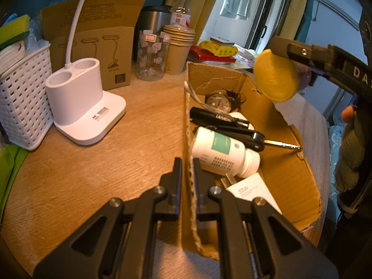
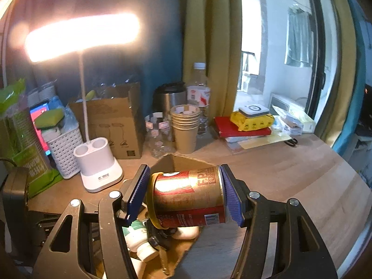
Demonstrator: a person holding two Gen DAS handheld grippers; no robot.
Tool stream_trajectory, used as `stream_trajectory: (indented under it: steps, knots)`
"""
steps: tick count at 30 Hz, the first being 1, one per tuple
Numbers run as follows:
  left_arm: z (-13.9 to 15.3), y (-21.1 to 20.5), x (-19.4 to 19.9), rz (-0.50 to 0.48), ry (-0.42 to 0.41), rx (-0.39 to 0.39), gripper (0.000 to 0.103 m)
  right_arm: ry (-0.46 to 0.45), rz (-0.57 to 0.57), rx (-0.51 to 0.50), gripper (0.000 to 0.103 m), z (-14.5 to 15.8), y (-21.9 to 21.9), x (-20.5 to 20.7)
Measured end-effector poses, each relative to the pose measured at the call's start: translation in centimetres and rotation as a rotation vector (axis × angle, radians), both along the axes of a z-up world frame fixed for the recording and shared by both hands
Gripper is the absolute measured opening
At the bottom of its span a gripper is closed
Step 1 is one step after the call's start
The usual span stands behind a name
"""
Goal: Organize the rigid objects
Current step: 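Lift the can over the box and lower it inside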
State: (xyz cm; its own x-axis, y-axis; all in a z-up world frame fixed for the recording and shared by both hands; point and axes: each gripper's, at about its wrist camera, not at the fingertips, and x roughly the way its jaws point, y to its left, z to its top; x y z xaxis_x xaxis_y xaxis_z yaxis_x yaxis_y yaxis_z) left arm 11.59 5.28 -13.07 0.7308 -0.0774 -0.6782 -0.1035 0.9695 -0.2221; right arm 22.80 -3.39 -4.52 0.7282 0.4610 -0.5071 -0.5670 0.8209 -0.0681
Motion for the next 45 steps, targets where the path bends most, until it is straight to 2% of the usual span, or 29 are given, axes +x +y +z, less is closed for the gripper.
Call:
stream_trajectory:
  steps: [26, 37, 45]
  knots:
    - [0.0, 0.0, 0.0, 0.0, 0.0, 0.0, 0.009, 0.034, 0.045, -0.046, 0.064, -1.9, 2.3, 0.5]
    - [0.0, 0.0, 0.0, 0.0, 0.0, 0.0, 0.009, 0.09, 0.052, -0.076, 0.064, -4.1, 2.9, 2.1]
    - [0.0, 0.0, 0.0, 0.0, 0.0, 0.0, 0.009, 0.106, 0.059, -0.068, 0.064, -4.3, 2.7, 2.5]
